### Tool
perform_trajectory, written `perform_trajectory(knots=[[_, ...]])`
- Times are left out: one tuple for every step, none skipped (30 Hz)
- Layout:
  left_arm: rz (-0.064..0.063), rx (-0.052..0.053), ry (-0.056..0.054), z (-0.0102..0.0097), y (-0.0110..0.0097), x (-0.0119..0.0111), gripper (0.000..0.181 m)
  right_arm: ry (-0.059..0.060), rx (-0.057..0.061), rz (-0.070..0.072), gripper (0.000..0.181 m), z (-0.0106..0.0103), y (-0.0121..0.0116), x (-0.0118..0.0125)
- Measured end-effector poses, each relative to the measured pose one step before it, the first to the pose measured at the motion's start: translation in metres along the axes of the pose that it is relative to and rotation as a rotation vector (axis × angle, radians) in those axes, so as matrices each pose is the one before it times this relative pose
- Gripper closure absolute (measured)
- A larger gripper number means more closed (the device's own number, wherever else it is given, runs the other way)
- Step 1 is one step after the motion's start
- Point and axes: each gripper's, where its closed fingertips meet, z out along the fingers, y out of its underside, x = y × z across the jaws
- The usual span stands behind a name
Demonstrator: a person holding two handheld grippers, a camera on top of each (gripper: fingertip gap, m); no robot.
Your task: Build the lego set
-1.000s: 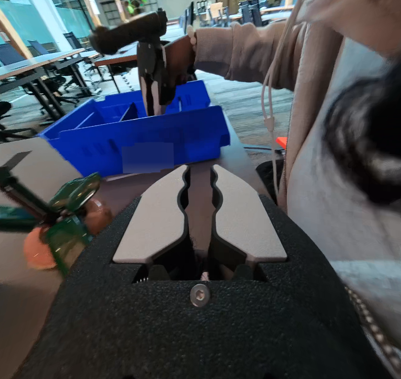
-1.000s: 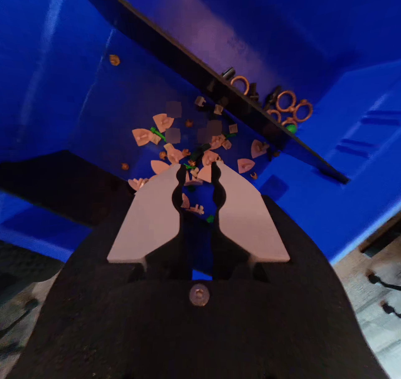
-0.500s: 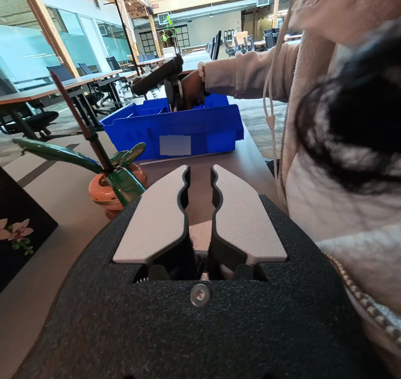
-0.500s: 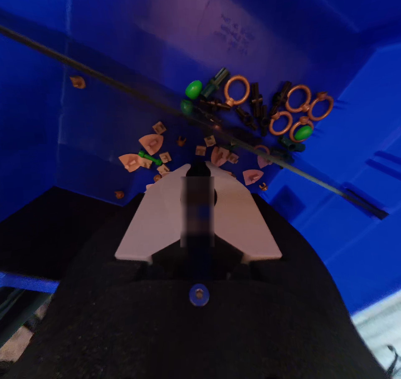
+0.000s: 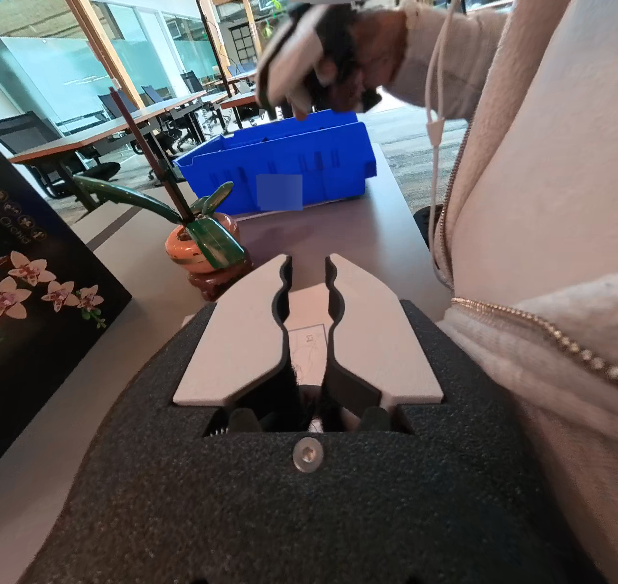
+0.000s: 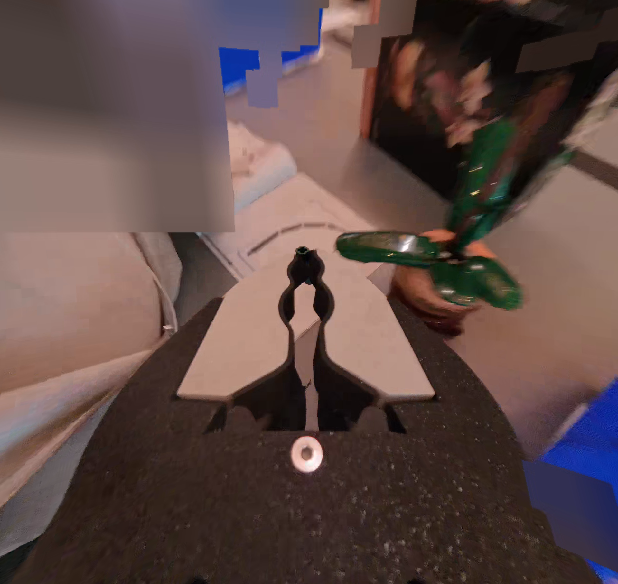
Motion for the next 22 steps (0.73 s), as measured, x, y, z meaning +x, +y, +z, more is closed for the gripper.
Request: perform_trajectory(knots=[[-0.0041, 0.0028, 0.0013, -0.00369, 0.00022, 0.00159, 0.163, 0.0229, -0.0862, -0.0556, 0.176, 0.02462, 0.01963, -0.00956], [-0.0032, 0.0046, 0.0001, -0.00327, 0.00001, 0.00151, 0.163, 0.0453, -0.0784, -0.0656, 0.176, 0.02264, 0.01661, -0.00501], [-0.0014, 0.0035, -0.0003, -0.00289, -0.00013, 0.00135, 0.163, 0.0404, -0.0611, -0.0674, 0.176, 0.01845, 0.01134, -0.00382], [0.0000, 0.0007, 0.0015, -0.00225, 0.00014, 0.00147, 0.163, 0.0230, -0.0276, -0.0405, 0.176, 0.01436, 0.00492, -0.00351], [0.0016, -0.0019, 0.0035, -0.00189, 0.00021, 0.00157, 0.163, -0.0046, -0.0236, -0.0173, 0.176, 0.01161, 0.00401, -0.00439], [0.0039, -0.0038, 0.0031, -0.00138, 0.00047, 0.00143, 0.163, -0.0167, -0.0249, -0.0034, 0.176, 0.00952, 0.00479, -0.00364], [0.0051, -0.0063, 0.0010, -0.00098, 0.00082, 0.00107, 0.163, -0.0239, -0.0066, 0.0170, 0.174, 0.00765, 0.00309, -0.00310], [0.0047, -0.0088, -0.0011, -0.00058, 0.00132, 0.00056, 0.163, -0.0260, 0.0013, 0.0233, 0.167, 0.00591, 0.00218, -0.00266], [0.0041, -0.0093, -0.0028, -0.00025, 0.00147, 0.00019, 0.163, -0.0170, -0.0001, 0.0153, 0.160, 0.00318, 0.00243, -0.00126], [0.0025, -0.0081, -0.0029, 0.00027, 0.00141, 0.00003, 0.163, -0.0066, 0.0016, 0.0076, 0.156, 0.00035, 0.00191, 0.00010], [0.0000, -0.0066, -0.0014, 0.00075, 0.00133, 0.00009, 0.163, -0.0104, 0.0122, 0.0029, 0.156, -0.00199, 0.00011, -0.00068], [-0.0018, -0.0047, 0.0007, 0.00128, 0.00090, 0.00001, 0.163, -0.0150, 0.0256, 0.0039, 0.156, -0.00375, -0.00197, -0.00193], [-0.0018, -0.0033, 0.0018, 0.00174, 0.00067, 0.00007, 0.163, -0.0113, 0.0261, 0.0045, 0.156, -0.00558, -0.00267, -0.00156], [-0.0007, -0.0031, 0.0025, 0.00229, 0.00045, 0.00004, 0.163, -0.0057, 0.0261, 0.0012, 0.157, -0.00788, -0.00313, -0.00100], [0.0003, -0.0043, 0.0034, 0.00251, 0.00037, -0.00004, 0.163, -0.0014, 0.0293, -0.0065, 0.158, -0.01093, -0.00454, -0.00085], [0.0009, -0.0067, 0.0032, 0.00297, 0.00060, -0.00035, 0.163, -0.0059, 0.0404, -0.0206, 0.159, -0.01468, -0.00705, -0.00231], [0.0008, -0.0084, 0.0018, 0.00310, 0.00072, -0.00084, 0.163, -0.0052, 0.0514, -0.0339, 0.161, -0.01862, -0.00956, -0.00297], [-0.0018, -0.0077, 0.0009, 0.00339, 0.00044, -0.00125, 0.163, 0.0145, 0.0543, -0.0382, 0.162, -0.02217, -0.01080, -0.00023], [-0.0072, -0.0035, 0.0001, 0.00359, -0.00005, -0.00174, 0.164, 0.0401, 0.0495, -0.0345, 0.163, -0.02542, -0.01028, 0.00464], [-0.0135, 0.0041, -0.0030, 0.00382, -0.00106, -0.00242, 0.164, 0.0683, 0.0289, -0.0193, 0.163, -0.02794, -0.00724, 0.01097], [-0.0181, 0.0117, -0.0027, 0.00378, -0.00205, -0.00262, 0.164, 0.0818, 0.0031, -0.0045, 0.164, -0.02948, -0.00317, 0.01549], [-0.0214, 0.0170, 0.0053, 0.00379, -0.00275, -0.00170, 0.164, 0.0840, -0.0153, 0.0007, 0.165, -0.02962, 0.00133, 0.01802]])
